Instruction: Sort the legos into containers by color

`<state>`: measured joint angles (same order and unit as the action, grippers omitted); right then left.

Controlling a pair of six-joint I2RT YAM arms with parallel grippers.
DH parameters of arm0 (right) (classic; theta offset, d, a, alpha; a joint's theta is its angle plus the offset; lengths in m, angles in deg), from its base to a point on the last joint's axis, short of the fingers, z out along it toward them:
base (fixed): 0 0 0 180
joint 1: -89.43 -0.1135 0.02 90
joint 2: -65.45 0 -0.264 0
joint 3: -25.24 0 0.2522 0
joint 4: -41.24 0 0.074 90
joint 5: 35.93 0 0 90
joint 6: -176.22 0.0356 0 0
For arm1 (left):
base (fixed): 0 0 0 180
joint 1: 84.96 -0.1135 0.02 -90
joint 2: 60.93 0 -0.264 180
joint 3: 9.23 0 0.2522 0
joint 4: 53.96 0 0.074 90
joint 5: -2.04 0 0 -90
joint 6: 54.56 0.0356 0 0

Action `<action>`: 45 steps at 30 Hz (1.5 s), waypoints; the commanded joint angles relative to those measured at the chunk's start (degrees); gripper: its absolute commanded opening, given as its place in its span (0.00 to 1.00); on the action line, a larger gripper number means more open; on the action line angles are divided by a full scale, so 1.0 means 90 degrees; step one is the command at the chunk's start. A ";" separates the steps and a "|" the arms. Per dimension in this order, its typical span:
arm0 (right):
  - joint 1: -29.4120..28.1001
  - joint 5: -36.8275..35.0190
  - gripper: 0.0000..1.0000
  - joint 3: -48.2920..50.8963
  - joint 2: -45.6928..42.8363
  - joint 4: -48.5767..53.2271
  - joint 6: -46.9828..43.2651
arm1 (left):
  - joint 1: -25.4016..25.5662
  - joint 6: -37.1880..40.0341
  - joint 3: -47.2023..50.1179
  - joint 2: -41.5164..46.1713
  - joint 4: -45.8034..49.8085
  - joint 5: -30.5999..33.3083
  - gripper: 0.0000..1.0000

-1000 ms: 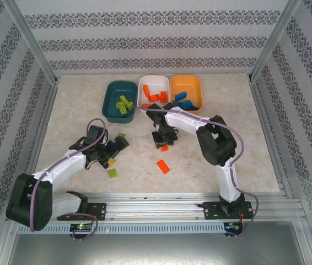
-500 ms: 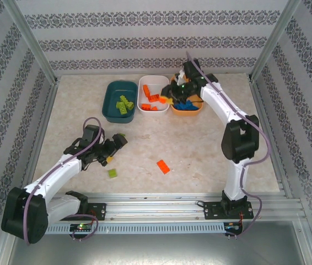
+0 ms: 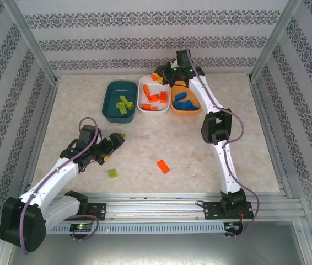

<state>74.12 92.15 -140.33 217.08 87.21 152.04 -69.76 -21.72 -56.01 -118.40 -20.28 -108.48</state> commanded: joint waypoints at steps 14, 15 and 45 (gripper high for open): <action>0.0056 -0.0257 0.47 -0.0413 0.0668 -0.0639 0.0890 | -0.0205 0.0659 -0.0451 -0.0194 0.0018 0.0358 1.00; 0.0046 -0.0248 0.48 -0.0412 0.0657 -0.0641 0.0890 | -0.0214 0.0651 -0.0463 -0.0196 0.0030 0.0372 1.00; -0.0065 0.0137 0.56 0.5234 -0.5302 0.1921 -0.3950 | -0.0202 0.0077 -0.0693 -0.1253 -0.0449 0.0269 1.00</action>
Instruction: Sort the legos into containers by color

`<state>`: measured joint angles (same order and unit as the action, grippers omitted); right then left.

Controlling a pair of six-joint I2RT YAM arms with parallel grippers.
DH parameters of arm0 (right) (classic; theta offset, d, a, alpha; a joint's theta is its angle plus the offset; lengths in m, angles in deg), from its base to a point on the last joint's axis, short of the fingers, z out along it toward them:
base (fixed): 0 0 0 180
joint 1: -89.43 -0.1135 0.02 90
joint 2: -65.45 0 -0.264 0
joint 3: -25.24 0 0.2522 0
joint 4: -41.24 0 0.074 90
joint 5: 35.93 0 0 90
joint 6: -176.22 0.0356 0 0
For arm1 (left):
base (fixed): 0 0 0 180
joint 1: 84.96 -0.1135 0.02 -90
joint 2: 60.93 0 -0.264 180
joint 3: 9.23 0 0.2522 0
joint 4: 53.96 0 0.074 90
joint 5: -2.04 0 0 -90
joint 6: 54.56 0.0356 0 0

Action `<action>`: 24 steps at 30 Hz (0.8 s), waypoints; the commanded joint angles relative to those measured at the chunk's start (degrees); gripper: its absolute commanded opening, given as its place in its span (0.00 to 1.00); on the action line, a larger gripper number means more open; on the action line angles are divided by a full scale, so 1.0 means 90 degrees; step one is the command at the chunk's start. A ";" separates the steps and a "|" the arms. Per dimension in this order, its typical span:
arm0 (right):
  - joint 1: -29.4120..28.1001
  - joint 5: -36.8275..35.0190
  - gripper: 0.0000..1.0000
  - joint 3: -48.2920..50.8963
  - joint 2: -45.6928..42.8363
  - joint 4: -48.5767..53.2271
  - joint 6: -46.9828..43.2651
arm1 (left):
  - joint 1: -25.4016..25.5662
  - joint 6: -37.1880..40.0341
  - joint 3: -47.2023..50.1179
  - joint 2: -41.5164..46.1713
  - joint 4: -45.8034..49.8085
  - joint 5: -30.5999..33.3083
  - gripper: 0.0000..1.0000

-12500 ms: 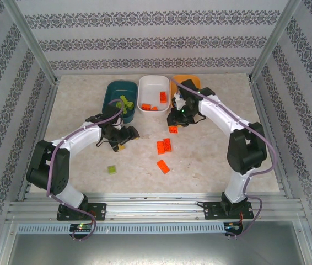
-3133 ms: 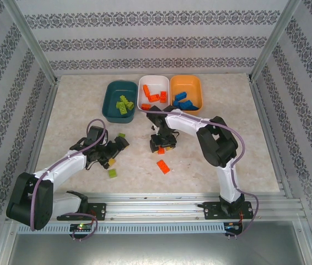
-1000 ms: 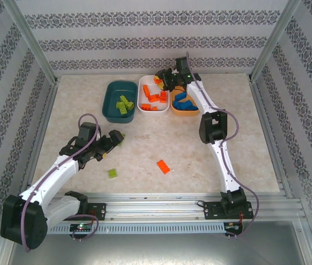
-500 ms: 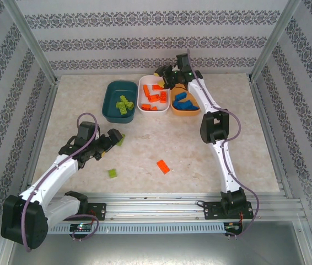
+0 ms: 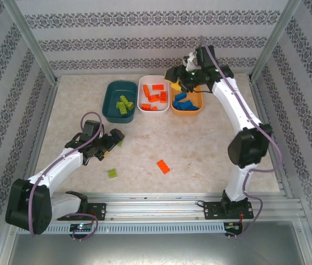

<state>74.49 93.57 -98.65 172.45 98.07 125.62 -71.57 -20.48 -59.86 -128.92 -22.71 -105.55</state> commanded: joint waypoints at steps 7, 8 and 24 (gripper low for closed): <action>-0.0725 -0.0850 0.60 0.1911 -0.1322 0.1838 -0.2170 | 0.0111 0.0038 -0.0457 -0.0345 -0.0119 -0.0119 1.00; -0.0877 -0.1029 0.61 0.2028 -0.1357 0.2019 -0.2307 | 0.0142 0.0058 -0.0455 -0.0363 -0.0080 -0.0119 1.00; -0.3158 -0.3104 0.66 0.3628 -0.0712 0.2173 -0.2627 | 0.0223 -0.0237 0.0237 0.0652 0.0633 0.0125 1.00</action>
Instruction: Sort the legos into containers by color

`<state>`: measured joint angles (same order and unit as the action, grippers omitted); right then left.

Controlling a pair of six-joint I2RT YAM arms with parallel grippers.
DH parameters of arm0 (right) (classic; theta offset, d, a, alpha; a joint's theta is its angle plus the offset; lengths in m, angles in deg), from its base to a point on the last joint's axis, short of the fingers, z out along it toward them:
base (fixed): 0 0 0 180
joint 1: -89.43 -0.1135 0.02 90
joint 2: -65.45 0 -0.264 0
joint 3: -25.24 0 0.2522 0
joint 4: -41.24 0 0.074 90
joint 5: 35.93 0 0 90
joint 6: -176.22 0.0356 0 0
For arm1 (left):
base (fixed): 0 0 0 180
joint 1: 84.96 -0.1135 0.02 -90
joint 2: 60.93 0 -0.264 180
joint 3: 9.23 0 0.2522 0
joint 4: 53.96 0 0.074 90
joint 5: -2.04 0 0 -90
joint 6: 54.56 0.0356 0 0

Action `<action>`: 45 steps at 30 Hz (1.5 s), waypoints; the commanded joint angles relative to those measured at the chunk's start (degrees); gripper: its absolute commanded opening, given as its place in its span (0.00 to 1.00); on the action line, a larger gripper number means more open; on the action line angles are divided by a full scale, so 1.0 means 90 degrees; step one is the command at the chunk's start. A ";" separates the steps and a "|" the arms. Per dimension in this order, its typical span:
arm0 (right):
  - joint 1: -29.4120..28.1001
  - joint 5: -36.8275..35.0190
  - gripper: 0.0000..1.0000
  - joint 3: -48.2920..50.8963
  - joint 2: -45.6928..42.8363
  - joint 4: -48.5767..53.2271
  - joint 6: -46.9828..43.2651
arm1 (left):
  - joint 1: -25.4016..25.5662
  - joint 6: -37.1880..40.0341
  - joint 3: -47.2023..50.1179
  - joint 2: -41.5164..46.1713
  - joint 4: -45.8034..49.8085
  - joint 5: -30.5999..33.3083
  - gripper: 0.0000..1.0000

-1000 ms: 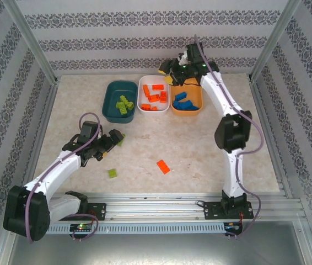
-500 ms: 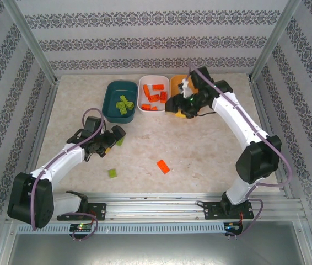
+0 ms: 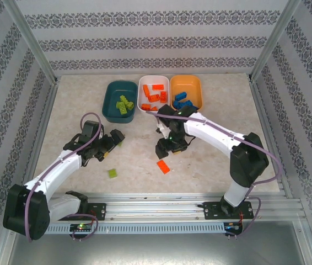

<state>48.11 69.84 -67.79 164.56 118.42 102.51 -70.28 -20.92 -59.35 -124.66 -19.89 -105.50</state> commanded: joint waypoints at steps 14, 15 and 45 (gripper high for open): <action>-0.0932 -0.0984 0.62 0.0517 0.1077 -0.0734 0.0190 | 0.0084 -0.0310 0.0345 0.0569 0.0670 0.0157 1.00; -0.0980 -0.1078 0.61 0.0516 0.1129 -0.0729 0.0196 | 0.0084 -0.0310 0.0348 0.0592 0.0691 0.0162 1.00; -0.0734 -0.0693 0.35 0.0321 0.0483 -0.0664 0.0546 | 0.0078 -0.0502 0.0856 0.1747 0.1239 0.0291 1.00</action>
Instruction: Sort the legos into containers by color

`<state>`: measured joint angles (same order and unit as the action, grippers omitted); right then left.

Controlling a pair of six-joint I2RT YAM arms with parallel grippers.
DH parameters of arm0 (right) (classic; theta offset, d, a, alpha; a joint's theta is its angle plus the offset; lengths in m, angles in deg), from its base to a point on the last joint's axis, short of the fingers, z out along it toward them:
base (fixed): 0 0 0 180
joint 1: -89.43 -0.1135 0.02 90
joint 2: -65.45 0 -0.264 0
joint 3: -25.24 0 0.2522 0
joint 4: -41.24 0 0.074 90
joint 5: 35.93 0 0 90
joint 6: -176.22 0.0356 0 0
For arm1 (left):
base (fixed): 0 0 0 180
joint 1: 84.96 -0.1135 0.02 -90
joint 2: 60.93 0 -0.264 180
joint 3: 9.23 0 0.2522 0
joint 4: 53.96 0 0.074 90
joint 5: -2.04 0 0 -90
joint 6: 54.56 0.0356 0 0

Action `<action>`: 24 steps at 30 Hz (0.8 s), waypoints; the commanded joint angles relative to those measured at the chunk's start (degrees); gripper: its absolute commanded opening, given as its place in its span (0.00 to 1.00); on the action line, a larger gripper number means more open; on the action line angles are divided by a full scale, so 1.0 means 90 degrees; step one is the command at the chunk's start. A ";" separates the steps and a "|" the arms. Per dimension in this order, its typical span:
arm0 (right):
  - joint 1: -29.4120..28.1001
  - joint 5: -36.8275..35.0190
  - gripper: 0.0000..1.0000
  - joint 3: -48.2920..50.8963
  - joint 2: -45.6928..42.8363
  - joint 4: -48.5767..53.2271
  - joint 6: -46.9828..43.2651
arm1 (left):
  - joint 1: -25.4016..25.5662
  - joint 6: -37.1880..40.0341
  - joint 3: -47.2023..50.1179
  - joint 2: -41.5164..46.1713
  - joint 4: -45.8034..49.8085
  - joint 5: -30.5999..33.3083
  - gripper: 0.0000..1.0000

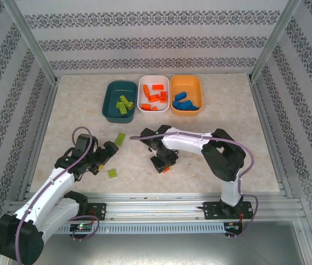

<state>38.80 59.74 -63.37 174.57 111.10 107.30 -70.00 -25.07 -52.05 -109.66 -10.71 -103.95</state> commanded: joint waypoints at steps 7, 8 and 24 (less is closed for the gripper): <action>0.1702 0.2386 0.35 -0.1373 -0.1237 -0.0005 0.0302 | 0.0037 0.0184 -0.0195 -0.0074 0.0173 0.0267 1.00; 0.1910 0.2638 0.35 -0.1522 -0.1255 -0.0105 0.0419 | 0.0039 0.0227 -0.0245 -0.0115 0.0161 0.0268 1.00; 0.3604 0.4034 0.35 -0.4972 0.1662 -0.3281 0.4762 | 0.0032 0.0761 -0.0646 -0.0268 0.0628 0.0290 1.00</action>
<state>71.12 95.69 -102.74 184.67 86.10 141.07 -70.02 -21.09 -55.44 -112.53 -8.21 -102.62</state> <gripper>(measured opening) 0.355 0.998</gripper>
